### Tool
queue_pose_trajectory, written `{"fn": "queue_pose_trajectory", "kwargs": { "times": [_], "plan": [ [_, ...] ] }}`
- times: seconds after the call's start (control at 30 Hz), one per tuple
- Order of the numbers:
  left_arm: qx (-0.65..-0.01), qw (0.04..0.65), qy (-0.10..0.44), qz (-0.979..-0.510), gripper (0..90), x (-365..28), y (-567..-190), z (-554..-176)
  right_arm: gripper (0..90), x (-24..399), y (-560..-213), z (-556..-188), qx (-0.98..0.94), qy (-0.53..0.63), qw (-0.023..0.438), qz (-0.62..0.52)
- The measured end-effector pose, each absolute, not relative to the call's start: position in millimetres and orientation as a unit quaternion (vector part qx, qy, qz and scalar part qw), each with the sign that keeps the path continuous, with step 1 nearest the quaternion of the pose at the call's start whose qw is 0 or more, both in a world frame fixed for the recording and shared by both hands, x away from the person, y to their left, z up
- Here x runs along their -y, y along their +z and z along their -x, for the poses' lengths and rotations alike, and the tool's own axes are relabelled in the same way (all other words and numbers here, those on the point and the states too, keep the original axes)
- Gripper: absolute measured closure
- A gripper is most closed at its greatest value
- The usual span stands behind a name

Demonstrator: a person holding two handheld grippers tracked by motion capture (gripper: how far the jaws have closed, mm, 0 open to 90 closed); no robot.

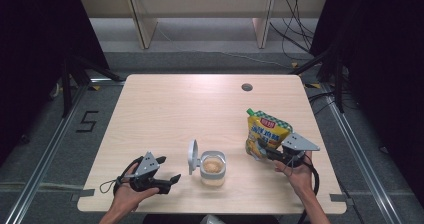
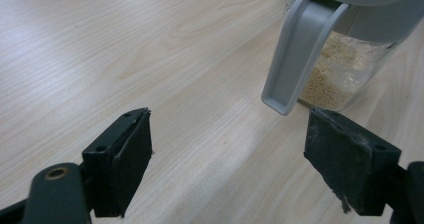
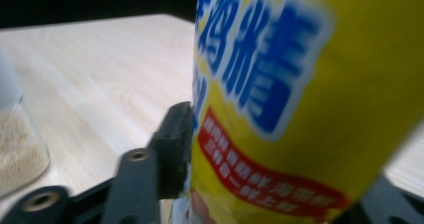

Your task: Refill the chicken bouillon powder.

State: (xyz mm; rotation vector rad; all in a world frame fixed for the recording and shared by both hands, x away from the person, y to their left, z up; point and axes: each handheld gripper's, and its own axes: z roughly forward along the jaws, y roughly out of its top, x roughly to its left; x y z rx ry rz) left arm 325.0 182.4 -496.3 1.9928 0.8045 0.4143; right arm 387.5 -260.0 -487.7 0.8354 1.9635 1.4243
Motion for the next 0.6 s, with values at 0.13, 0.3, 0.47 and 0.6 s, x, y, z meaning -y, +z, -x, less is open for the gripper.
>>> {"fn": "queue_pose_trajectory", "kwargs": {
  "times": [0.13,0.3,0.47,0.6],
  "plan": [
    [-0.326,0.456,0.171,-0.81,18.6,-183.1,-495.2,-324.7,39.6,266.0,-482.0,-378.8,-0.721,0.539,0.261,-0.349],
    [-0.317,0.459,0.171,-0.813,18.6,-184.2,-492.9,-324.9,34.6,272.4,-475.5,-361.6,-0.701,0.547,0.255,-0.38],
    [-0.321,0.46,0.168,-0.811,18.6,-182.0,-494.2,-325.3,33.1,276.2,-470.1,-344.3,-0.7,0.523,0.261,-0.41],
    [-0.325,0.459,0.17,-0.809,18.5,-182.4,-493.0,-324.4,31.4,279.6,-470.4,-338.0,-0.693,0.516,0.266,-0.429]
  ]
}}
